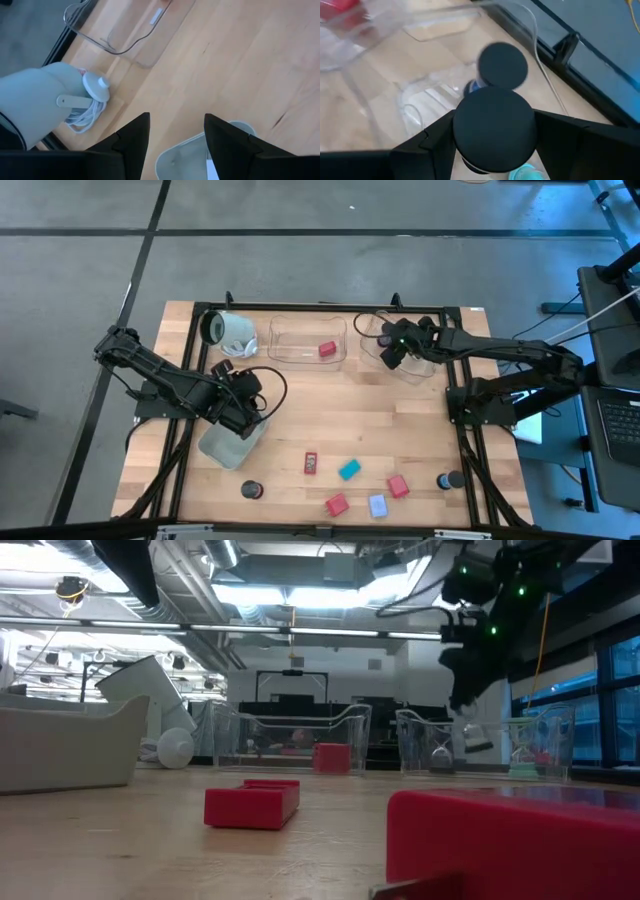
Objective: Pick & Place Office items
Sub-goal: Put the white hourglass into the right transparent bin
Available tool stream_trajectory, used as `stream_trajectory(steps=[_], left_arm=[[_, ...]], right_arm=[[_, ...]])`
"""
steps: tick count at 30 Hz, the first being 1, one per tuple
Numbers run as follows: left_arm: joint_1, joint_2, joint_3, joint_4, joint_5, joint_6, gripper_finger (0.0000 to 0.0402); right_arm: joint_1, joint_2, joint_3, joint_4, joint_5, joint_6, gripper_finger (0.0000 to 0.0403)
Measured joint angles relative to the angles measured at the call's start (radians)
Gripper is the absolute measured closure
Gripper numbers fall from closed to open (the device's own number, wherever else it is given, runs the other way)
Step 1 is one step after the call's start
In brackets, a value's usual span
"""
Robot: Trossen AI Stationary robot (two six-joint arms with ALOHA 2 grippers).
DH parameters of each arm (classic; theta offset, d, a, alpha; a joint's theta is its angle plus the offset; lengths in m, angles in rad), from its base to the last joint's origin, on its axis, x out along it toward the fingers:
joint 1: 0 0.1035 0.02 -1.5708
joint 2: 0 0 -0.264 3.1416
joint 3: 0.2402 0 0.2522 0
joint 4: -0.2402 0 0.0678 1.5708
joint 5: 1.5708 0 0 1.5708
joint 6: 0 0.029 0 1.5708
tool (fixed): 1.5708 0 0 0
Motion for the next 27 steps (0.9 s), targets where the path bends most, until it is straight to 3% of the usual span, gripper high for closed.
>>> stream_trajectory(steps=[14,27], left_arm=[[0.0,0.0,0.0,0.001,0.001,-0.001,0.0217],[0.0,0.0,0.0,0.001,0.0,-0.001,0.0217]], right_arm=[[-0.148,0.0,-0.07,0.104,-0.022,-0.007,0.019],[-0.179,0.002,-0.07,0.133,-0.043,-0.003,0.019]])
